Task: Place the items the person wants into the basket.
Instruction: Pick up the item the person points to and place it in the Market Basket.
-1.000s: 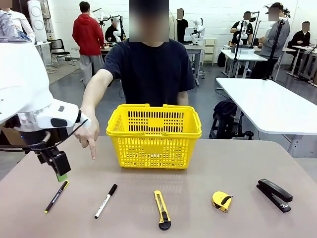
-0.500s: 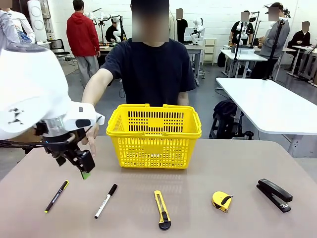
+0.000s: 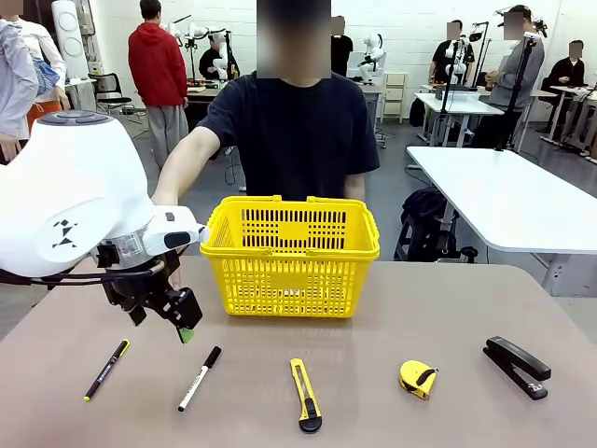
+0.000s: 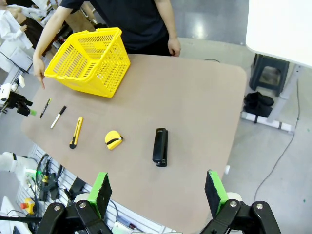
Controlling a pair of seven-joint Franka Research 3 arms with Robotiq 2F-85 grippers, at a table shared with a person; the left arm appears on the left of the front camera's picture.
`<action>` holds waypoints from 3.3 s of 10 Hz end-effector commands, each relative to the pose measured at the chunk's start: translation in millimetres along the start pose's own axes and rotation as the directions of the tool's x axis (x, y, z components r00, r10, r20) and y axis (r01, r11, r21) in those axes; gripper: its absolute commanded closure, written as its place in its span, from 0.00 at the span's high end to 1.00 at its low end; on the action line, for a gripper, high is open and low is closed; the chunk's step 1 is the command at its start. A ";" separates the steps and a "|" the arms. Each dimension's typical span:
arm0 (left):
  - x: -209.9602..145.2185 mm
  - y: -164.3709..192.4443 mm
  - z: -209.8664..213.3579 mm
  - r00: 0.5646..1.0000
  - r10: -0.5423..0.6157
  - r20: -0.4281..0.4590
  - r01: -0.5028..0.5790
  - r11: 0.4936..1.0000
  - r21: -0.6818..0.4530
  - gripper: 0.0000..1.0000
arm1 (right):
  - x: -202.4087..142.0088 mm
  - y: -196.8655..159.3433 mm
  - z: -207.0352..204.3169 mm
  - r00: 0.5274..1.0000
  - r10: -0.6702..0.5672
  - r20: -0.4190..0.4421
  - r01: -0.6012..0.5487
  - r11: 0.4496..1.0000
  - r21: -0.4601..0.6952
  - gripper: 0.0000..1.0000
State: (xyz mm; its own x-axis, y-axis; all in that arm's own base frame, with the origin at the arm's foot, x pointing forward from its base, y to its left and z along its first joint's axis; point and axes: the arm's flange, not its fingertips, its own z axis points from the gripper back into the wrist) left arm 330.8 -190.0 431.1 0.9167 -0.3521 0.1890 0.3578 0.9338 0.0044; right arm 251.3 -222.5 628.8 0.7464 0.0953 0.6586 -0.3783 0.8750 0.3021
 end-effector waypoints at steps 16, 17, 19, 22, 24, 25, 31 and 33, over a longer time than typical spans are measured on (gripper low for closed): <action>-18.4 -38.0 -93.0 0.993 -0.049 -0.109 0.053 0.998 0.037 1.00 | -0.7 -0.5 -0.5 1.000 0.011 0.000 -0.011 1.000 0.008 1.00; -19.6 -38.3 -97.8 0.993 -0.043 -0.111 0.045 0.999 0.022 1.00 | -0.7 -0.5 -0.5 1.000 0.011 0.000 -0.011 1.000 0.008 1.00; -22.3 -40.7 -109.2 0.996 -0.017 -0.089 0.017 1.000 -0.001 1.00 | -0.7 -0.5 -0.5 1.000 0.011 0.000 -0.011 1.000 0.008 1.00; -21.5 -41.8 -124.8 0.997 -0.002 -0.080 0.005 0.999 0.037 1.00 | -0.7 -0.5 -0.5 1.000 0.011 0.000 -0.011 1.000 0.008 1.00; -20.2 -42.0 -127.7 0.997 0.001 -0.075 0.002 0.999 0.034 1.00 | -0.7 -0.5 -0.5 1.000 0.011 0.000 -0.011 1.000 0.008 1.00; -19.0 -42.6 -127.4 0.998 0.005 -0.069 -0.002 0.999 0.034 1.00 | -0.7 -0.5 -0.5 1.000 0.011 0.000 -0.011 1.000 0.008 1.00; -13.2 -37.4 -133.3 0.997 0.074 -0.026 -0.072 0.995 0.073 0.43 | -0.7 -0.5 -0.5 1.000 0.011 0.000 -0.011 1.000 0.008 1.00; -13.8 -36.0 -133.4 0.997 0.076 -0.025 -0.074 0.995 0.068 0.00 | -0.7 -0.5 -0.5 1.000 0.011 0.000 -0.011 1.000 0.008 1.00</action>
State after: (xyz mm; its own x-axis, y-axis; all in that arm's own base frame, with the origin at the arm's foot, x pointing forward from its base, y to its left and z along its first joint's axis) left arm 349.9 -239.5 310.3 0.9428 -0.3074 0.1292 0.3044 0.9516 0.0427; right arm 251.5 -222.5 628.7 0.7467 0.0959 0.6582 -0.3784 0.8751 0.3017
